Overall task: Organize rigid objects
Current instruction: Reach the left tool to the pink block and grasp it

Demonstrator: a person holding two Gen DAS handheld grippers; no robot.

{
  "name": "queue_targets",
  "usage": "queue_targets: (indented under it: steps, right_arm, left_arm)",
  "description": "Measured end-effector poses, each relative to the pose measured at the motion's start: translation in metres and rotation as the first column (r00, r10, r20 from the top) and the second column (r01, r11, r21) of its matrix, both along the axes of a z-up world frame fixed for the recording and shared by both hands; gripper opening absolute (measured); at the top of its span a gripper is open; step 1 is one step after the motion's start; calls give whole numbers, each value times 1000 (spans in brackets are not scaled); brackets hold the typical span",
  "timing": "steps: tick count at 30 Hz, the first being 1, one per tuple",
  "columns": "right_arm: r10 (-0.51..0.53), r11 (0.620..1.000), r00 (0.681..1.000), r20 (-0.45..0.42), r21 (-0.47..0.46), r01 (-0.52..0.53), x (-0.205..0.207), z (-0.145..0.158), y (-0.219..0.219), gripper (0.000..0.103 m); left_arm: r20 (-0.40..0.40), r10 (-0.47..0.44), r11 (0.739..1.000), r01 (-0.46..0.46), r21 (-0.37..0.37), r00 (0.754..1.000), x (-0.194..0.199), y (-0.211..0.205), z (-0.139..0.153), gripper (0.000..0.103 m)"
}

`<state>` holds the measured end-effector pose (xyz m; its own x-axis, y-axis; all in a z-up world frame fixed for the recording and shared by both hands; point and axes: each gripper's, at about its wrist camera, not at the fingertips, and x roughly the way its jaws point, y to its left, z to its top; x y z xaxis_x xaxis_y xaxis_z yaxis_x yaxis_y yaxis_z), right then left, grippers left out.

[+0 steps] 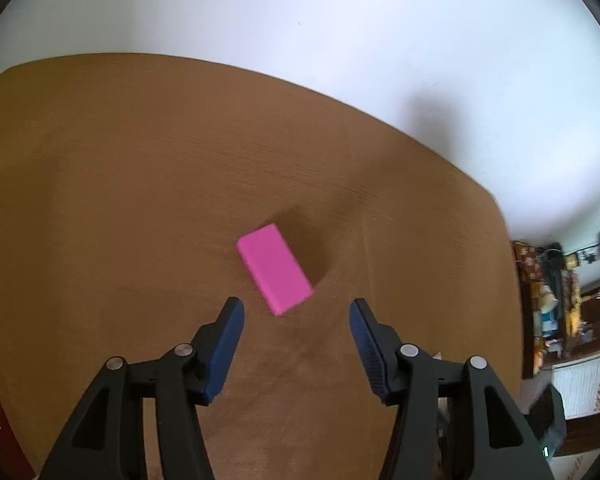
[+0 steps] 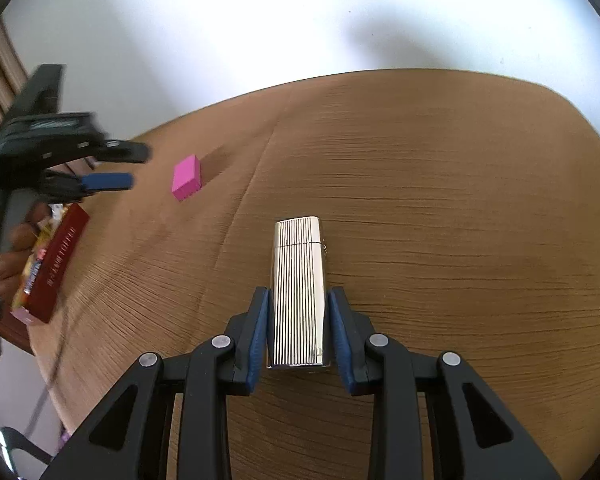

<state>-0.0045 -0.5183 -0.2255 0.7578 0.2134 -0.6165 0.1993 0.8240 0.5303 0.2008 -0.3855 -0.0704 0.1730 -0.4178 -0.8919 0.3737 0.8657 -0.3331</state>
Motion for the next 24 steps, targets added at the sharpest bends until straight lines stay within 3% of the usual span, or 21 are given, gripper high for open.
queue_targets:
  steps: [11,13,15,16,20,24]
  right_arm:
    - [23,997,999,37,73,-25,-10,-2,-10,28]
    - [23,996,999,39,82,-26,-11,-3,-12,28]
    - [24,996,999,38,88,-27,-11,-3,-13,28]
    - [24,996,999,38,89,-27,-11,-3,-14,29]
    - [27,996,999,33,84,-30,-10,-2,-15,29]
    - [27,997,999,25,66,-29,-7,-1,-15,29]
  left_arm:
    - [-17,61,989,-58,133,998,15,-34,-36,56]
    - [-12,61,991,-60,121,998,17,-32,-41,56]
    - [14,62,992,-63,110,998,17,-33,-44,48]
    - [38,59,989,-63,137,998,16,-32,-44,34]
    - [61,43,990,-51,131,997,12,-21,-42,32]
    - [133,-10,990,-9,142,991,-11,-15,-36,32]
